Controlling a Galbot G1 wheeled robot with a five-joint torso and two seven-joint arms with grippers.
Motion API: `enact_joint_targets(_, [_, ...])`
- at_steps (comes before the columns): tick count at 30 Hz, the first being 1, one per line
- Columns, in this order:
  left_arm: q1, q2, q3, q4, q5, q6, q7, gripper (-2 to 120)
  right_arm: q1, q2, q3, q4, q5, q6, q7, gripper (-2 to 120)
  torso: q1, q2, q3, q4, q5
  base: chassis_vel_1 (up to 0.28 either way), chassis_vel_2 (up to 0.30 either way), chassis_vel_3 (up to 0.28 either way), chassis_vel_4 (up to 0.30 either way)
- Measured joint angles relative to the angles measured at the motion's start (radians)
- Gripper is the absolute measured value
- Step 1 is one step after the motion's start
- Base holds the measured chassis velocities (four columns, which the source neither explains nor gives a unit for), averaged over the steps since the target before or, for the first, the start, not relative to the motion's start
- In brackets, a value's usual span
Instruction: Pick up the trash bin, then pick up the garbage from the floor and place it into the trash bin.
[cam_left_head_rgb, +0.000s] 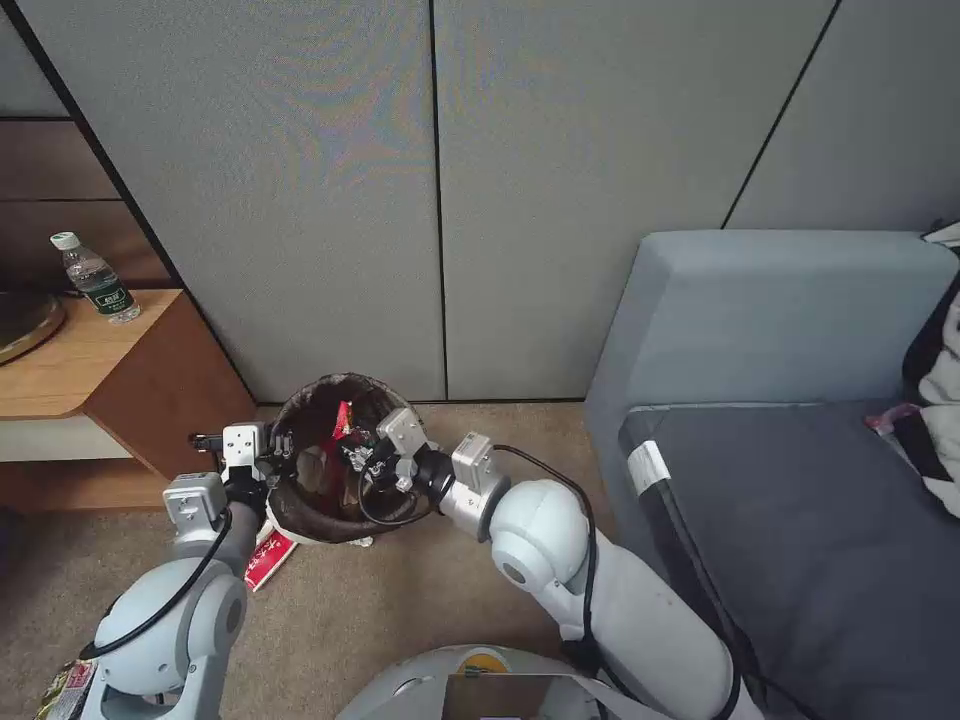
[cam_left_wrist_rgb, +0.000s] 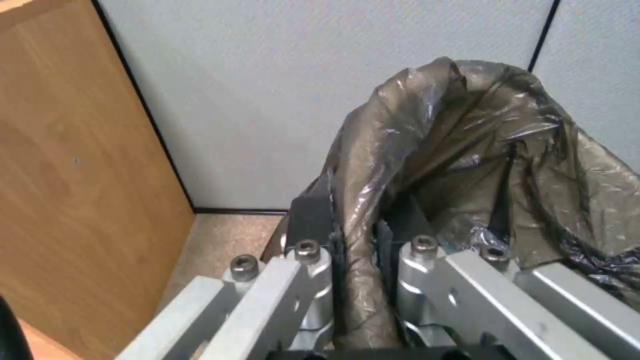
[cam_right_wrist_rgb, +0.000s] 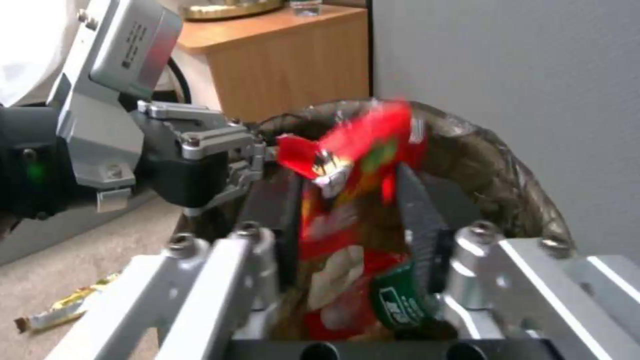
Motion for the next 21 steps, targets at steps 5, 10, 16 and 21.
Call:
enact_joint_targets(5, [-0.004,-0.003,0.002,0.006,0.000,0.000,0.000,7,0.010,0.012,-0.005,-0.004,-0.002,0.000,0.001,58,0.000,0.000,0.000,0.0000,0.0000,0.000,0.000,0.000,0.000])
enact_joint_targets(10, [-0.006,-0.006,0.004,0.009,0.001,0.000,0.000,7,0.017,0.018,-0.005,-0.001,-0.001,-0.001,0.007,73,0.000,0.000,0.000,0.0000,0.0001,0.000,0.000,0.000,0.000])
enact_joint_targets(16, [-0.006,-0.006,0.004,0.009,0.001,0.000,0.000,7,0.023,0.021,-0.003,0.002,0.006,-0.001,0.015,92,0.000,0.000,0.000,0.0000,0.0002,0.000,0.000,0.000,0.000])
enact_joint_targets(21, [-0.007,-0.006,0.003,0.009,0.002,0.000,0.000,7,0.030,0.025,0.023,0.019,0.024,-0.001,0.030,100,0.000,0.000,0.000,0.0000,0.0002,0.000,0.000,0.000,0.000])
